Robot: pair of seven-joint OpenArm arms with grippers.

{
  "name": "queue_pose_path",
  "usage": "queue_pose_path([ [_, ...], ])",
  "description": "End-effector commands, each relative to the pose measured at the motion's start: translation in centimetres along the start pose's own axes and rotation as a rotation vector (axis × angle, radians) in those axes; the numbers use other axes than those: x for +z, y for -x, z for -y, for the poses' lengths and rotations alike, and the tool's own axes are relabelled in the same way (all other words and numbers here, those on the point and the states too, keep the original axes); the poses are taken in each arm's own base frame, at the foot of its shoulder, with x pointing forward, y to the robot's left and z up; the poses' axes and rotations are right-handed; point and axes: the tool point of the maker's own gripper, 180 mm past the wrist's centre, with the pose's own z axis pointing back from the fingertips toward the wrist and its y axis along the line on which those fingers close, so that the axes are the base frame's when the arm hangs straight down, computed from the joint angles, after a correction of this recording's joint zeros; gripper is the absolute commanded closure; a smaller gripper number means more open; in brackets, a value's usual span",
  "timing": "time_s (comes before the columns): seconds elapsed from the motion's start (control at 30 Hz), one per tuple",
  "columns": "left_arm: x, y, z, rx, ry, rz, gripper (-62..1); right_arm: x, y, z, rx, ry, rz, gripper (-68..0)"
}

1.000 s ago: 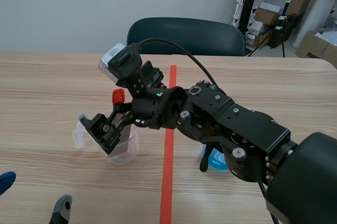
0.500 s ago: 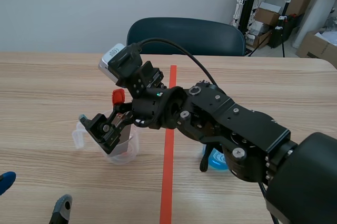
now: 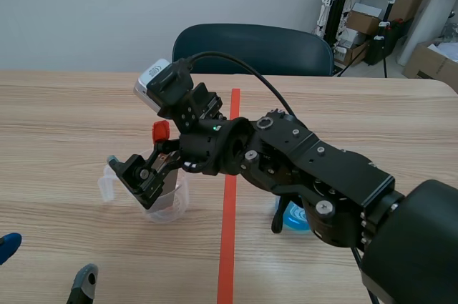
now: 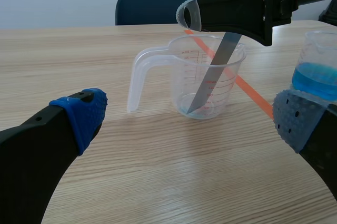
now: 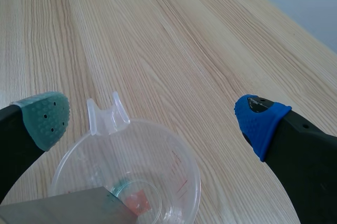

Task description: Do the redox reaction experiment. put the plate into the left beaker

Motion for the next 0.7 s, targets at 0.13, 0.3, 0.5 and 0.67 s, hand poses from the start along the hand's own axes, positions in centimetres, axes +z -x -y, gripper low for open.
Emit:
queue_pose_path([
  [0.13, 0.15, -0.17, -0.16, 0.001, -0.004, 0.002, -62.3, -0.38, -1.96, 0.55, 0.016, 0.002, 0.05, -67.9],
  [0.3, 0.15, -0.1, -0.16, 0.001, -0.004, -0.002, -62.3, -0.38, -1.96, 0.55, 0.016, 0.002, 0.05, -67.9],
  [0.5, -0.11, -0.09, -0.24, -0.002, -0.003, -0.001, -62.3, -0.38, -1.96, 0.55, 0.016, 0.002, 0.05, -67.9],
  [0.67, -0.13, -0.09, -0.24, -0.002, -0.003, 0.0, -62.3, -0.38, -1.96, 0.55, 0.016, 0.002, 0.05, -67.9],
])
